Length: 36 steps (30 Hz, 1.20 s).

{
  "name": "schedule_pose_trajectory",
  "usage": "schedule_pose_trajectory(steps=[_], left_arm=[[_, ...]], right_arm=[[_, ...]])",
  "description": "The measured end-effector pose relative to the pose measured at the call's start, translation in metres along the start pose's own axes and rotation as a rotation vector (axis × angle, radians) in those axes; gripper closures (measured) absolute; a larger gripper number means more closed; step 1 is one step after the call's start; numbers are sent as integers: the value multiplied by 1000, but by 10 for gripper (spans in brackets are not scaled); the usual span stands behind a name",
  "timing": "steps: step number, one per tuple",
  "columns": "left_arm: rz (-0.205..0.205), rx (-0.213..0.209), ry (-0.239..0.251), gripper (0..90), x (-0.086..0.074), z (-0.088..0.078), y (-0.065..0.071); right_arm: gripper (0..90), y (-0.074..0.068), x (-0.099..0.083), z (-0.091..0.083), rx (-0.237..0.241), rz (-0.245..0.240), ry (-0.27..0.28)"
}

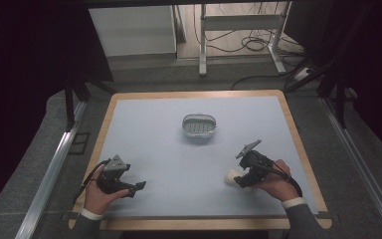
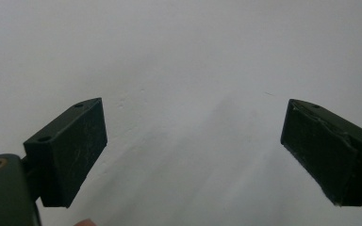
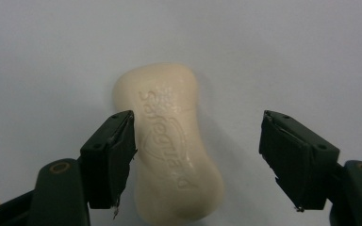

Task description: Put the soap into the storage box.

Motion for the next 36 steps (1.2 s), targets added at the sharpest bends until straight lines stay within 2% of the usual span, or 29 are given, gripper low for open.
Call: schedule_pose_trajectory(steps=[4, 5, 7, 8, 9, 14, 19, 22, 27, 28, 36], left_arm=[[1, -1, -1, 80, 0, 1, 0], [2, -1, -2, 80, 0, 1, 0], [2, 0, -2, 80, 0, 1, 0], [2, 0, -2, 80, 0, 1, 0], [2, 0, -2, 80, 0, 1, 0], [3, 0, -3, 80, 0, 1, 0], [2, 1, -2, 80, 0, 0, 0], [2, 1, -3, 80, 0, 1, 0], [3, 1, -4, 80, 0, 1, 0], [4, 1, -6, 80, -1, 2, 0], [-1, 1, 0, 80, 0, 1, 0]], right_arm=[[274, -4, -2, 4, 24, -13, -37], [274, -6, -3, 8, 32, -25, -68], [281, -8, -4, 11, 38, -36, -92], [281, -8, -4, 11, 38, -36, -92], [301, -10, -5, 14, 45, -49, -115], [360, -13, -5, 19, 49, -65, -146], [490, -14, -6, 23, 51, -94, -175], [494, -14, -6, 22, 44, -87, -188], [495, -13, -6, 19, 42, -101, -183], [496, -9, -3, 13, 31, -94, -164], [497, -4, 5, -3, 3, -80, -115]])
Point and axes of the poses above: each handheld gripper's, and its own axes: z roughly forward along the jaws, x roughly out of its top, y roughly to its right, the point moved 10 cm from there along z, roughly forward along the jaws
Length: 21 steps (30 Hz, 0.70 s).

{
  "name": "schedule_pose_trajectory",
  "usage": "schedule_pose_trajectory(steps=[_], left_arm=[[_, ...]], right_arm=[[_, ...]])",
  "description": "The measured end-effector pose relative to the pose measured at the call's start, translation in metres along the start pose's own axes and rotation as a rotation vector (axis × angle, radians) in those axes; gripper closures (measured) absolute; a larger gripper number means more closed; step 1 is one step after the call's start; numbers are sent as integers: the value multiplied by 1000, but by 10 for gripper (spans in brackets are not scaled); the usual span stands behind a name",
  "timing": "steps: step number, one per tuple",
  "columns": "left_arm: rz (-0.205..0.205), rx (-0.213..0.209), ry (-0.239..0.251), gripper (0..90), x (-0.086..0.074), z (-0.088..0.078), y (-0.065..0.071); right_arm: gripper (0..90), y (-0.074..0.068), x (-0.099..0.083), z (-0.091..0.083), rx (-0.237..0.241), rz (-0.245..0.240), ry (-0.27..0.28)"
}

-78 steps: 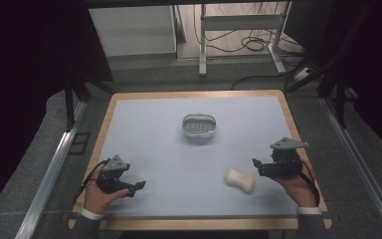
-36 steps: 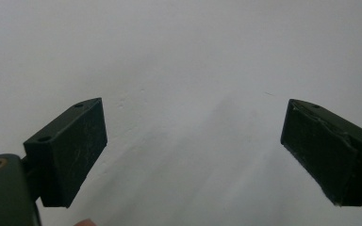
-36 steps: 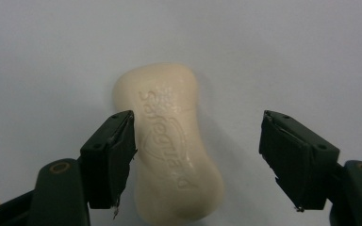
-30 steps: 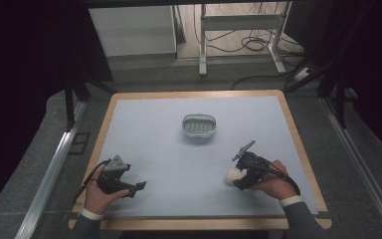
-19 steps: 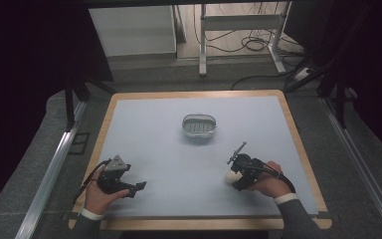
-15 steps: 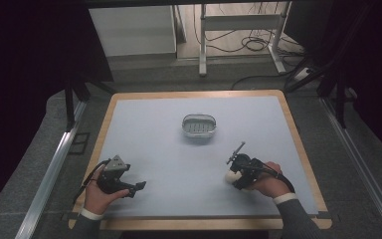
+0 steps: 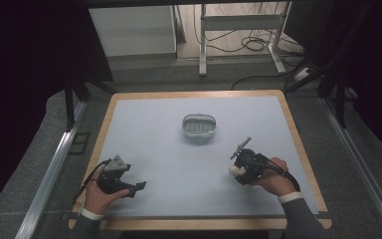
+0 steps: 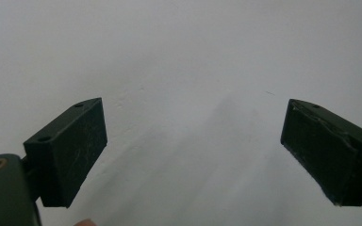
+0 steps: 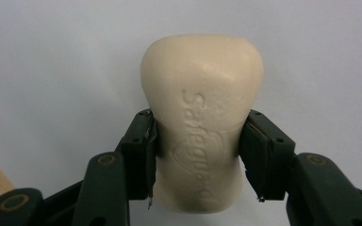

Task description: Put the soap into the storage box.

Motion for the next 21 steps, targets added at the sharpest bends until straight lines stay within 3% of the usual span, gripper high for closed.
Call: schedule_pose_trajectory(steps=[21], left_arm=[[3, 1, -3, 80, 0, 0, 0]], right_arm=[[497, 16, 11, -23, -42, 17, 59]])
Point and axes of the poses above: each handheld gripper's, and its own axes: z roughly forward along the jaws, x roughly out of its top, y roughly to its right, the point moved 10 cm from there along z, roughly forward along the jaws
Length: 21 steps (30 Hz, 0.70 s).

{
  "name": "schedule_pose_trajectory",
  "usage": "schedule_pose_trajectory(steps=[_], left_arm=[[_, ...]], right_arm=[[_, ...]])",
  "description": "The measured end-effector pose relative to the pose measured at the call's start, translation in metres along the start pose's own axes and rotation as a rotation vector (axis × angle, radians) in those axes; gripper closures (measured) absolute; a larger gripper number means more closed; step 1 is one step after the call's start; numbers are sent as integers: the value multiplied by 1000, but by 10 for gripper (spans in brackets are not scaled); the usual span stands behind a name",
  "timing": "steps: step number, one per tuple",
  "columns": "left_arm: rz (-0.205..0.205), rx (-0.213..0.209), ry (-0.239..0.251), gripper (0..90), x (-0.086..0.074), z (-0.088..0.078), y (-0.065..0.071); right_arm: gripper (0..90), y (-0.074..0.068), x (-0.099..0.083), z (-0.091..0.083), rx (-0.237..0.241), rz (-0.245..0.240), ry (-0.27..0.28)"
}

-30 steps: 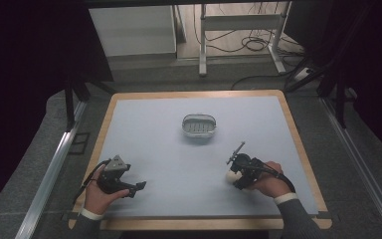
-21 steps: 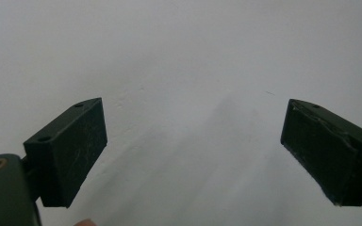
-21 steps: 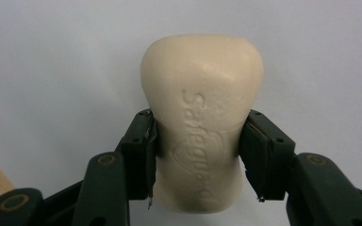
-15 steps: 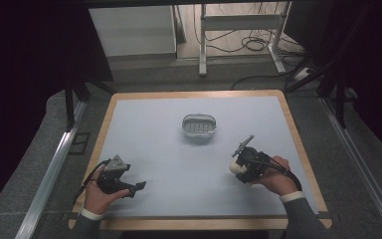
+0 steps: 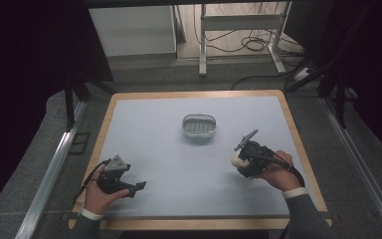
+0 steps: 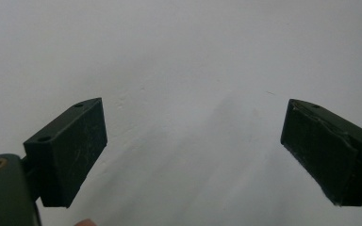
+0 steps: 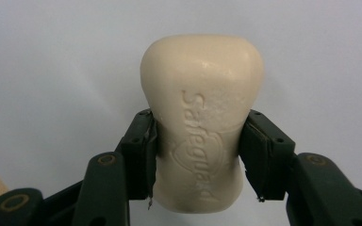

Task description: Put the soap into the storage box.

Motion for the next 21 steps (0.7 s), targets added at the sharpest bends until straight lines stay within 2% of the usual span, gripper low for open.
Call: schedule_pose_trajectory(steps=[5, 21], left_arm=[[1, 2, 1, 80, 0, -1, -1], [1, 0, 0, 80, 0, 0, 0]], right_arm=[[497, 3, 4, 0, -19, -18, 6], [497, 15, 21, -2, -36, -19, 31]])
Point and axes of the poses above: each handheld gripper's, and its own axes: z roughly forward along the jaws, x roughly out of its top, y roughly to its right, the point moved 10 cm from there along z, roughly forward along the jaws
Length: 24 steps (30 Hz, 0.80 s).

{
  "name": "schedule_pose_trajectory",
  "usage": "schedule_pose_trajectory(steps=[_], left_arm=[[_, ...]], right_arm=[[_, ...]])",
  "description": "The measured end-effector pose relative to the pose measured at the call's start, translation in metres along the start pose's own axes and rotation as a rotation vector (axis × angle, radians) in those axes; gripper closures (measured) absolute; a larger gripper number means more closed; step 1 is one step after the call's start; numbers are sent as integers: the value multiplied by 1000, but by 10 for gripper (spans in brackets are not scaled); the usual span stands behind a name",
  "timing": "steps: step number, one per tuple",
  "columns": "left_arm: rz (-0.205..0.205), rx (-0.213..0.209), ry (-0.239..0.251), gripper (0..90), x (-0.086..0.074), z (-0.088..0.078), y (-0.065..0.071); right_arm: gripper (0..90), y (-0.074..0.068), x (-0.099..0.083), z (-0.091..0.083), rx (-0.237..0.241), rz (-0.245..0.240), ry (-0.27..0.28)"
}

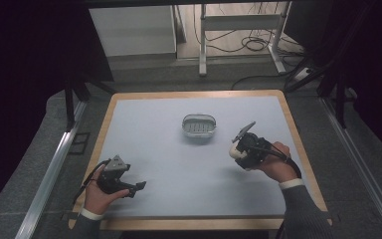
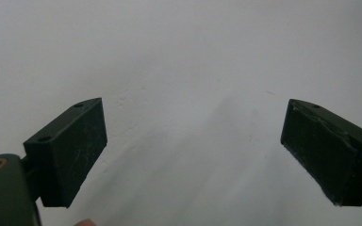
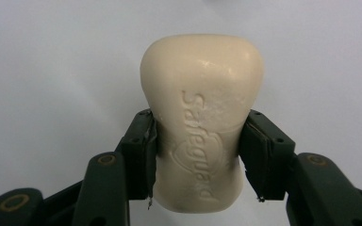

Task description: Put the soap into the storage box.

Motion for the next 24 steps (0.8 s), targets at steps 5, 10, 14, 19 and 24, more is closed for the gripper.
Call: schedule_pose_trajectory(steps=[5, 10, 14, 19, 24], left_arm=[[-1, 2, 3, 80, 0, -1, -1], [-1, 1, 6, 80, 0, -1, -1], [-5, 2, 12, 80, 1, -2, -1], [-4, 2, 10, 80, 1, -2, -1], [0, 4, 5, 80, 0, -1, -1]], right_arm=[[497, 4, 6, 1, -3, 2, 6], [497, 6, 11, 1, -8, -11, 6], [497, 8, 15, 1, -10, -12, 11], [497, 10, 20, 2, -10, -8, 19], [497, 11, 23, 4, -8, -5, 24]])
Point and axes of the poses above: each handheld gripper's, and its own axes: z roughly forward along the jaws, x roughly out of its top, y roughly to its right, the point moved 10 cm from there along z, roughly forward along the jaws
